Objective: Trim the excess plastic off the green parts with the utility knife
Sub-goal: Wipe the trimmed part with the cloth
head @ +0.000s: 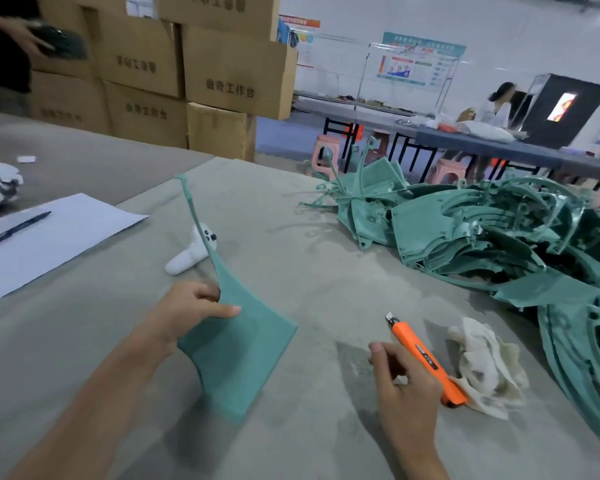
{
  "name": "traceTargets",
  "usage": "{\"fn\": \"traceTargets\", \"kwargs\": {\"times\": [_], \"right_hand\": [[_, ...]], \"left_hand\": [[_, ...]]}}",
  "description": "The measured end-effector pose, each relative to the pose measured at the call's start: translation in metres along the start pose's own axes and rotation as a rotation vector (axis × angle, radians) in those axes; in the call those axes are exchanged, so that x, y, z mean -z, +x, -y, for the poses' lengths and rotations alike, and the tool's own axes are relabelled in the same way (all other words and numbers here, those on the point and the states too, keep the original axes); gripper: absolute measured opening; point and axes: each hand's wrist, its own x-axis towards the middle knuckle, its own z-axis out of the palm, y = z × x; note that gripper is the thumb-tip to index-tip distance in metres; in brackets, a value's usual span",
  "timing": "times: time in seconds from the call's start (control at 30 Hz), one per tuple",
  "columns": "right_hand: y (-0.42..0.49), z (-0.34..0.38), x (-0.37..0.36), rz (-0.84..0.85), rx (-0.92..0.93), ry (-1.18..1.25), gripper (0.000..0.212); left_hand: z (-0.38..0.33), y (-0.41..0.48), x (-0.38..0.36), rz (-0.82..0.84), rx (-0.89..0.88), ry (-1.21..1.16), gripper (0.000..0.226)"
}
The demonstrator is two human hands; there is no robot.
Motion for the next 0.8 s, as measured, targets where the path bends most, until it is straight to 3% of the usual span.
{"fn": "traceTargets", "kwargs": {"times": [0.13, 0.4, 0.53, 0.67, 0.8], "right_hand": [[-0.003, -0.001, -0.002, 0.012, -0.024, -0.006, 0.016], [-0.002, -0.009, -0.004, 0.037, -0.029, 0.006, 0.012], [0.000, -0.003, -0.007, 0.032, -0.034, 0.079, 0.027], [0.000, -0.002, -0.007, 0.021, -0.053, 0.061, 0.036], [-0.001, -0.003, -0.007, 0.060, -0.063, 0.079, 0.039]], "left_hand": [[0.001, -0.011, 0.028, -0.045, 0.067, 0.073, 0.039], [0.018, -0.043, 0.049, -0.298, 0.078, -0.103, 0.017], [0.029, -0.066, 0.036, -0.222, 0.073, -0.355, 0.006], [0.032, -0.090, 0.017, -0.157, 0.044, -0.550, 0.016], [0.036, -0.105, 0.004, -0.025, 0.129, -0.638, 0.025]]}}
